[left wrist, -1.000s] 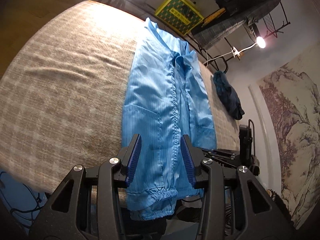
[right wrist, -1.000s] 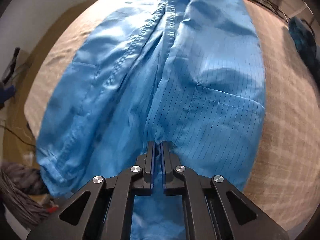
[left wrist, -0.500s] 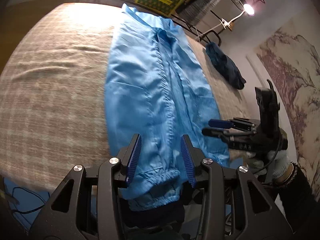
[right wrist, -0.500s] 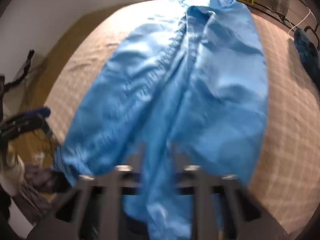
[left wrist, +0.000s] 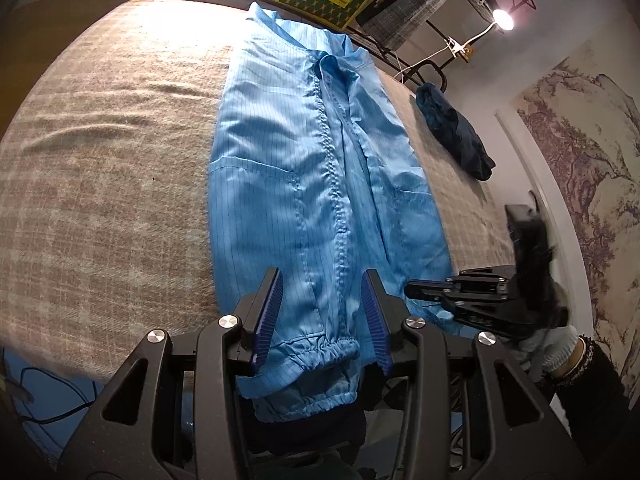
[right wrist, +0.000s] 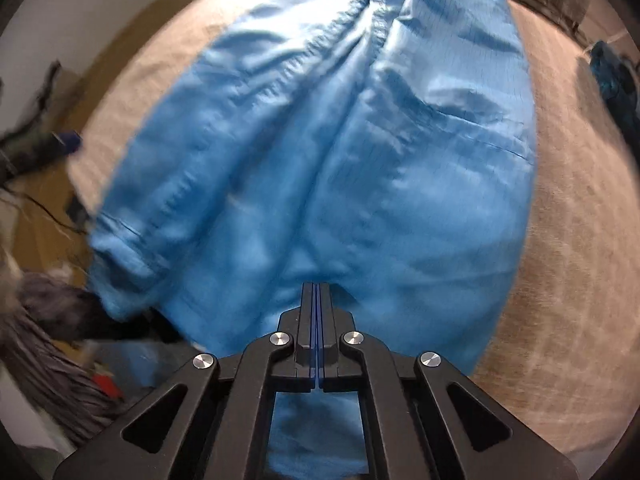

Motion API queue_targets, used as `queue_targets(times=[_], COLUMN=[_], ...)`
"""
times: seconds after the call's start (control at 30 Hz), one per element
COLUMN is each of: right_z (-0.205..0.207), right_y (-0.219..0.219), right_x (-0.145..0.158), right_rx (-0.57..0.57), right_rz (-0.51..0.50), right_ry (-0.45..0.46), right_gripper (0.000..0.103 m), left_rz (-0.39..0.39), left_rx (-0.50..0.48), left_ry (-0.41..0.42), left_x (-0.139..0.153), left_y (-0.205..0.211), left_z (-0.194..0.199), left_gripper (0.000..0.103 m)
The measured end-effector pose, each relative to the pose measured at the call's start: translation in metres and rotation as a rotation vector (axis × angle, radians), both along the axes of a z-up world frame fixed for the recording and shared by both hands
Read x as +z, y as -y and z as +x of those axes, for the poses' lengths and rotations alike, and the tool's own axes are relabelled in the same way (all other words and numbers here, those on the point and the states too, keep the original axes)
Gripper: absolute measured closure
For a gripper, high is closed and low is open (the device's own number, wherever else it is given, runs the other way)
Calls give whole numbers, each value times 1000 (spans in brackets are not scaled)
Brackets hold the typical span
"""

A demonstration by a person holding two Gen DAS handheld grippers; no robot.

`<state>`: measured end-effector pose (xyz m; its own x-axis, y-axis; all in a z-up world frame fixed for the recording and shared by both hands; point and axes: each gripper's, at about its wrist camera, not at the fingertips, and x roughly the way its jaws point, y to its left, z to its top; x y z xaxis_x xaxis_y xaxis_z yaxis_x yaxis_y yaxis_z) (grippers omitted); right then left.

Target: Fold large clothes

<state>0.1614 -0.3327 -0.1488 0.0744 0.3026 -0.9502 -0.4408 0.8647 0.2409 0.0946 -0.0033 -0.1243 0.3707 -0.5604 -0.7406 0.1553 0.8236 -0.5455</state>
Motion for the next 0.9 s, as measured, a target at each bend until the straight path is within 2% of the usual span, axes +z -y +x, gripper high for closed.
queue_targets(times=[0.07,0.1,0.2,0.23,0.27,0.33,0.37,0.4,0.5,0.57,0.6,0.67,0.73,0.9], right_z=[-1,-2,-12,-15,-16,-17,-24,-31,-46,-54,-55,-55,-55,-57], right_y=[-8,-13,-23,-22,-18,-8,-5,-3,-6,1,6,14,17,12], right_x=[11,16,32,34,33,32,32,31,19,9,6,2,7,42], right_rx=[-3,7,72,93,109,125,138,155,200,211,211,177,161,115], right_rz=[82,82,7,5,13,-2,-18,-34,-92,-149,-155,-115,-82,112], right_ry=[2,20,150,147,115,87,99,109,122,137,132,110,125,156], right_gripper=[103,103,103,100,96,57,52,51,51,69,91,95,96,97], left_rz=[5,9,9,10,13,14,14,14,18,17,18,21,22,24], left_rx=[-3,-5,-21,-25,-28,-31,-32,-33,-35,-38,-40,-43,-45,-47], left_ry=[0,-1,-1,-1,-1,-7,-10,-11,-9,-8,-7,-8,-12,-13], left_x=[-1,-1,-3,-3,-3,-5,-5,-5,-6,-6,-6,-7,-9,-10], left_y=[0,1,2,3,4,5,5,6,8,10,11,12,12,14], left_z=[0,-1,-4,-5,-5,-5,-5,-5,-5,-5,-5,-6,-6,-6], left_gripper=[63,63,63,63,63,63,62,63,63,63,63,62,63,62])
